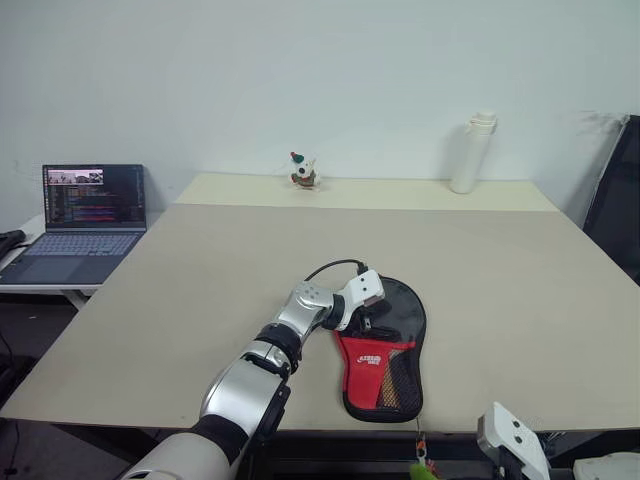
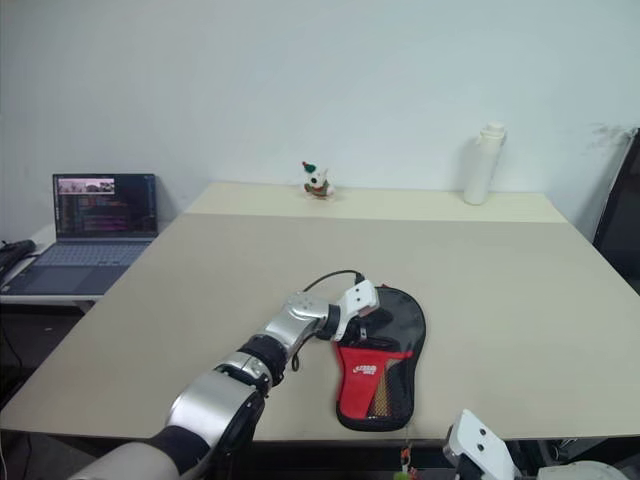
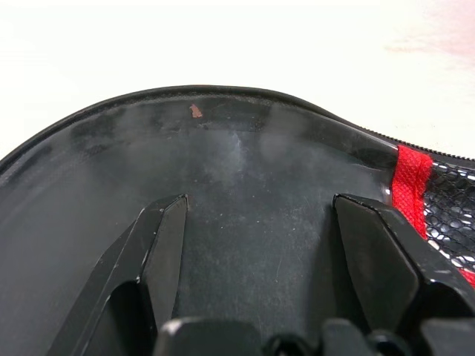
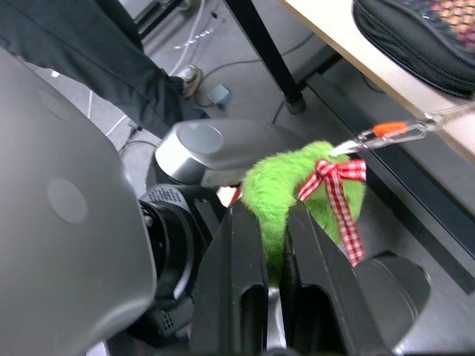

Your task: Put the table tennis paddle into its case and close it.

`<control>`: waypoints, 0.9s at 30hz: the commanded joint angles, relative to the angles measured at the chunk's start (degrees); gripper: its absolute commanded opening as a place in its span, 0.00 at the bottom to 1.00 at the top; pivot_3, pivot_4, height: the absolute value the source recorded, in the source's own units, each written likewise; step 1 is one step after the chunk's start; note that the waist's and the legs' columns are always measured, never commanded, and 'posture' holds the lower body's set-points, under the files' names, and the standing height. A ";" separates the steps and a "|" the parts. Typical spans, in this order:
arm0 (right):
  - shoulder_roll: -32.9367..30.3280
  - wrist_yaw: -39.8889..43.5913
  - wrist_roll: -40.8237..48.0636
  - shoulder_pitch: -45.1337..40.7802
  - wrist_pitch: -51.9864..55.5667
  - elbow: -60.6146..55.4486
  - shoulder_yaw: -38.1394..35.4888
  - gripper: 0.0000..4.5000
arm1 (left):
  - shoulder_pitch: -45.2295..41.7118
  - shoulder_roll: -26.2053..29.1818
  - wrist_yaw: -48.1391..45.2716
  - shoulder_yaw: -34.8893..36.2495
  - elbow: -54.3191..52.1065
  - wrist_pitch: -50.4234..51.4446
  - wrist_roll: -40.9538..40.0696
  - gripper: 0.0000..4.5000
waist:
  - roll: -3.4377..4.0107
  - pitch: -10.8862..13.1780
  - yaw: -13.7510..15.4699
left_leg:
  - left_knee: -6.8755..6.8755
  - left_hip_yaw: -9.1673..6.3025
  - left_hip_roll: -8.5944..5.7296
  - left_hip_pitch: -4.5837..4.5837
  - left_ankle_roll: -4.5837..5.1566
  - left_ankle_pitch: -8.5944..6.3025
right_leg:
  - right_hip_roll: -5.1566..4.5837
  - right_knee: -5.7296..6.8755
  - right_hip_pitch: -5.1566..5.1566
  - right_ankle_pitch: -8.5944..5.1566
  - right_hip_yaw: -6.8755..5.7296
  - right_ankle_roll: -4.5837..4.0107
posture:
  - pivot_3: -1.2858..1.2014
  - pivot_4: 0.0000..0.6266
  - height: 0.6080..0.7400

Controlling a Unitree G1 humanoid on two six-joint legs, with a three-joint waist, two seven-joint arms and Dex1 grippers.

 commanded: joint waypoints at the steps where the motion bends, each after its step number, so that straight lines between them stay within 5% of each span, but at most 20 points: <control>1: -1.07 -2.48 3.23 -1.05 -1.56 -2.30 1.19 0.00 | 1.85 0.02 -0.25 -3.14 2.70 1.33 3.60 0.76 | -0.01 0.00 0.02 | 0.00 0.00 0.00 -0.01 0.00 0.00 | 0.00 0.00 0.00 0.00 -0.01 0.00 | 0.52 0.24 1.00; 4: -1.85 -2.56 6.18 -2.33 -0.81 -2.07 -1.99 0.00 | 2.00 0.14 -0.17 -3.21 2.63 1.22 3.66 0.76 | -0.02 -0.01 -0.01 | 0.00 0.00 0.00 -0.01 0.00 0.00 | -0.01 0.00 0.00 0.00 -0.03 0.00 | 0.52 0.24 1.00; 5: -2.30 -2.46 7.02 -2.70 -0.84 -1.92 -2.66 0.13 | 2.02 0.13 -0.17 -3.19 2.62 1.23 3.64 0.76 | -0.02 -0.01 -0.01 | 0.01 -0.01 0.00 0.00 0.00 0.00 | -0.01 0.01 0.00 0.00 -0.01 0.00 | 0.52 0.24 1.00; 11: -3.02 -3.65 12.64 -7.85 -1.57 2.24 -6.00 0.55 | 2.36 -0.06 -0.26 -3.05 2.31 1.27 3.40 0.76 | -0.06 -0.02 -0.02 | 0.01 -0.05 0.02 0.00 0.00 0.00 | -0.01 0.01 0.01 0.00 -0.04 0.00 | 0.52 0.24 1.00; 14: -2.92 -3.70 13.79 -12.82 -1.33 6.73 -5.32 0.55 | 2.70 -0.24 -0.10 -2.91 2.02 1.29 3.19 0.76 | -0.08 -0.02 -0.03 | 0.01 -0.05 0.01 -0.01 0.00 0.00 | -0.02 0.00 0.00 0.00 -0.03 0.00 | 0.52 0.24 1.00; 21: 9.47 -7.39 -2.85 -34.46 -13.94 24.56 1.46 0.55 | 4.81 2.00 2.68 0.35 -3.67 -0.53 -0.14 0.76 | -0.02 -0.04 -0.09 | -0.01 -0.04 0.00 0.00 0.00 0.00 | -0.03 0.02 -0.05 0.00 0.00 0.00 | 0.52 0.24 1.00; 27: 14.19 0.27 -13.40 -42.42 -23.34 39.86 6.88 0.55 | 14.33 9.96 1.08 5.87 -23.21 7.06 -7.08 0.76 | 0.13 0.11 -0.65 | -0.11 0.01 0.11 -0.13 0.02 0.00 | 0.12 0.04 -0.24 0.00 0.10 -0.03 | 0.52 0.24 1.00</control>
